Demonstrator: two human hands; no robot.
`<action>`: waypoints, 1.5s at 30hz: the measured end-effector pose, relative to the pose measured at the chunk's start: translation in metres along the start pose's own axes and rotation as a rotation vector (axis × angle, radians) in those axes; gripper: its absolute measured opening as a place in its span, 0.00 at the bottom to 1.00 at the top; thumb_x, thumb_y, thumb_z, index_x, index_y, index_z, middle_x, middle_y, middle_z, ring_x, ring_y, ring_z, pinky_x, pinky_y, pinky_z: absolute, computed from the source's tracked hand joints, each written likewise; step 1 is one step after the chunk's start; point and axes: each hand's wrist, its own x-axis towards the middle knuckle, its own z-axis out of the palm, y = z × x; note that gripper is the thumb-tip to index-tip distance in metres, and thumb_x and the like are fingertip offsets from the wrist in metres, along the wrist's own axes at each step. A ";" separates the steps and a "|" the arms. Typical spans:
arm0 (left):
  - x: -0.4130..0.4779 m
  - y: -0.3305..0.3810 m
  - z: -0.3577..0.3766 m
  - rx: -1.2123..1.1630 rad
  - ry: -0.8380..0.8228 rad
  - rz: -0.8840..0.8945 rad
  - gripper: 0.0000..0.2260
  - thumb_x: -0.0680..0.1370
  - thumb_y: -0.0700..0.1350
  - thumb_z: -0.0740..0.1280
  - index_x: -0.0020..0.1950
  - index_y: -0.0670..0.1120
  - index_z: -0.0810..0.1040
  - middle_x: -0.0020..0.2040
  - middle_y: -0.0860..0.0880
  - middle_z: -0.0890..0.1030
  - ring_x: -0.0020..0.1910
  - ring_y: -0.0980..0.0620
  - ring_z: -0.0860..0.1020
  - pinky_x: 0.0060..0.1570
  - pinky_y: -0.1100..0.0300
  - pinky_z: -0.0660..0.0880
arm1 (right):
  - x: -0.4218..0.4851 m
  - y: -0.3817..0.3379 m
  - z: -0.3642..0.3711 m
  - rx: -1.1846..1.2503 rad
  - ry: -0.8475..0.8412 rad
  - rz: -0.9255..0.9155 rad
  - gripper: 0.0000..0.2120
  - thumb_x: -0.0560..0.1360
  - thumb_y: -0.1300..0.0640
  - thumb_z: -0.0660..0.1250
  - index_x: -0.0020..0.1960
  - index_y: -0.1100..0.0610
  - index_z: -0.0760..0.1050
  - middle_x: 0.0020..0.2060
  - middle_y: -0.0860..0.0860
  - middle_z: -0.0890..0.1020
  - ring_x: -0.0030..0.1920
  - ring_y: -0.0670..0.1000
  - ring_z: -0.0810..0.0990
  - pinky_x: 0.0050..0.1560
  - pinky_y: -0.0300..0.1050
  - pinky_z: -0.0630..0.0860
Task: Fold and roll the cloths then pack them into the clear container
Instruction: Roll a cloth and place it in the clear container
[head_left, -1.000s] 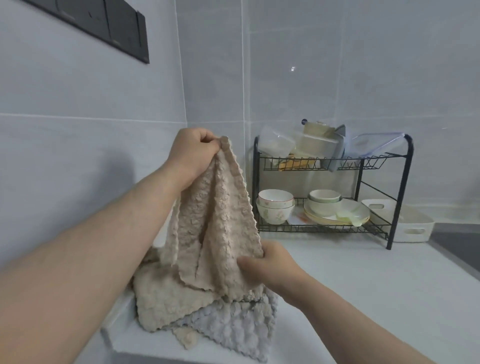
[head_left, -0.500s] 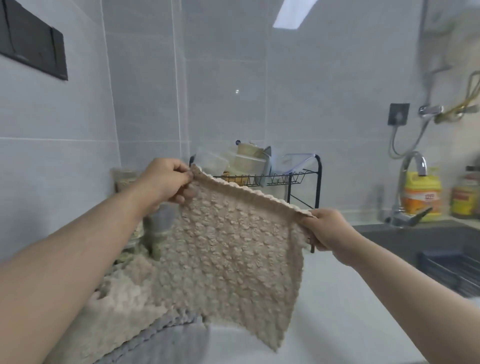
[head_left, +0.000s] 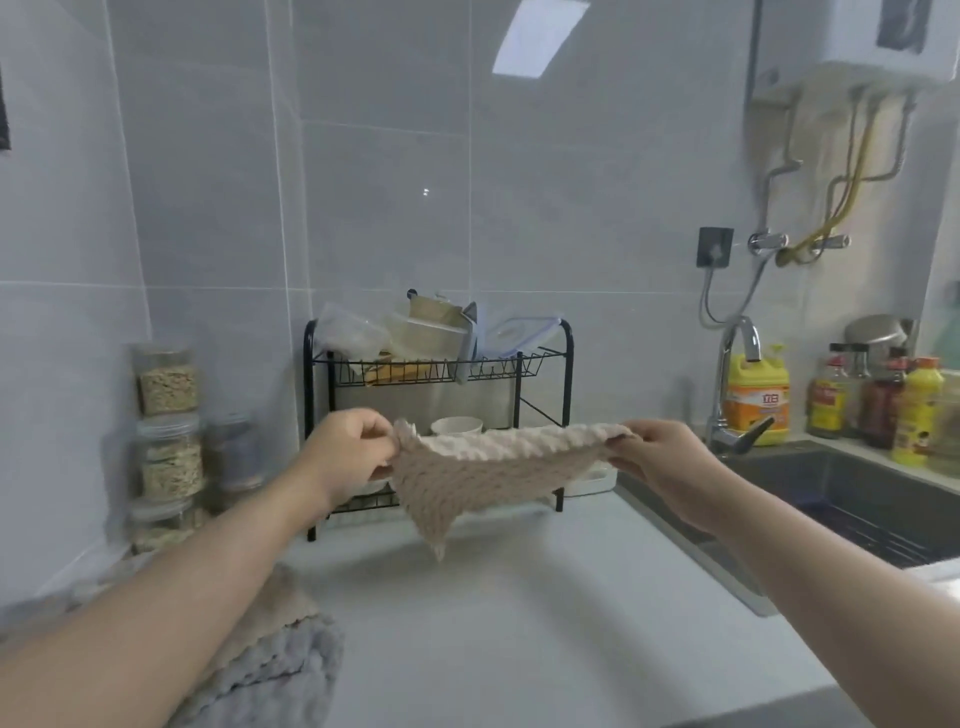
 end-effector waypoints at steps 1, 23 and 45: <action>-0.012 -0.010 0.006 0.039 -0.005 0.001 0.07 0.77 0.40 0.69 0.43 0.36 0.79 0.40 0.43 0.82 0.38 0.52 0.80 0.39 0.64 0.78 | -0.007 0.011 0.000 -0.060 -0.017 0.013 0.04 0.73 0.63 0.70 0.42 0.60 0.83 0.43 0.69 0.82 0.41 0.52 0.74 0.59 0.65 0.73; -0.061 -0.102 0.072 0.446 -0.244 -0.336 0.04 0.73 0.43 0.64 0.41 0.49 0.68 0.40 0.51 0.72 0.37 0.53 0.71 0.36 0.61 0.64 | -0.068 0.079 0.042 -0.873 -0.446 0.014 0.23 0.77 0.46 0.59 0.70 0.50 0.71 0.74 0.49 0.66 0.73 0.51 0.64 0.72 0.49 0.61; 0.033 -0.144 0.092 0.373 0.065 -0.381 0.15 0.74 0.38 0.69 0.60 0.44 0.78 0.57 0.45 0.79 0.55 0.45 0.77 0.52 0.58 0.72 | -0.053 0.134 0.068 -1.011 -0.441 -0.181 0.27 0.79 0.37 0.49 0.76 0.46 0.57 0.74 0.44 0.62 0.75 0.47 0.57 0.74 0.45 0.54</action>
